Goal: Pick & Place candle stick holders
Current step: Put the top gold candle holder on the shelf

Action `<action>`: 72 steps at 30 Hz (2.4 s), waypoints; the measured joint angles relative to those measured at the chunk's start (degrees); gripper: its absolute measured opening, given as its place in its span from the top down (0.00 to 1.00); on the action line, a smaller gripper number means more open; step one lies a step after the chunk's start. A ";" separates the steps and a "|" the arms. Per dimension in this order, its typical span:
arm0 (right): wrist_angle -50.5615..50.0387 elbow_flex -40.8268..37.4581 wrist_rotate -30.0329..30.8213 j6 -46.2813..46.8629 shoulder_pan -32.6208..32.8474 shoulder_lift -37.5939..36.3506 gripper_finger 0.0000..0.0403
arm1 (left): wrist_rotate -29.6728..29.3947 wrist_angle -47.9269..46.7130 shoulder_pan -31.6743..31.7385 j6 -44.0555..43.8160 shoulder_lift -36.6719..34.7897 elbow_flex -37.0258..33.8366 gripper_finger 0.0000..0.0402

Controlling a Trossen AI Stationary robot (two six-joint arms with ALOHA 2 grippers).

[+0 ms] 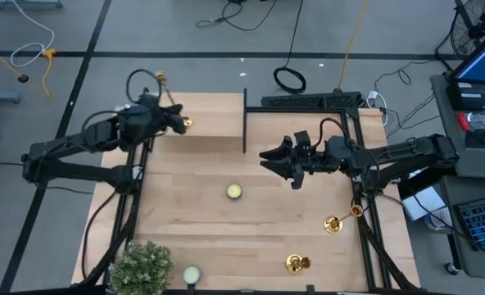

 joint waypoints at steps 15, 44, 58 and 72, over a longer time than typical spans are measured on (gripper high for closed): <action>-0.44 1.49 -20.49 -0.98 -7.99 -3.64 0.56 | -6.09 12.86 7.85 4.88 4.11 -4.70 0.96; -7.37 1.64 -21.86 -0.32 -11.04 -9.86 0.56 | -1.73 16.28 34.40 14.14 14.96 -6.33 0.96; -7.89 1.64 -20.09 2.22 -11.06 -9.86 0.56 | -6.43 36.43 32.66 23.52 13.38 -16.16 0.96; -8.58 1.64 -19.84 1.79 -11.04 -9.60 0.56 | -4.46 31.93 37.50 17.50 13.92 -16.18 0.96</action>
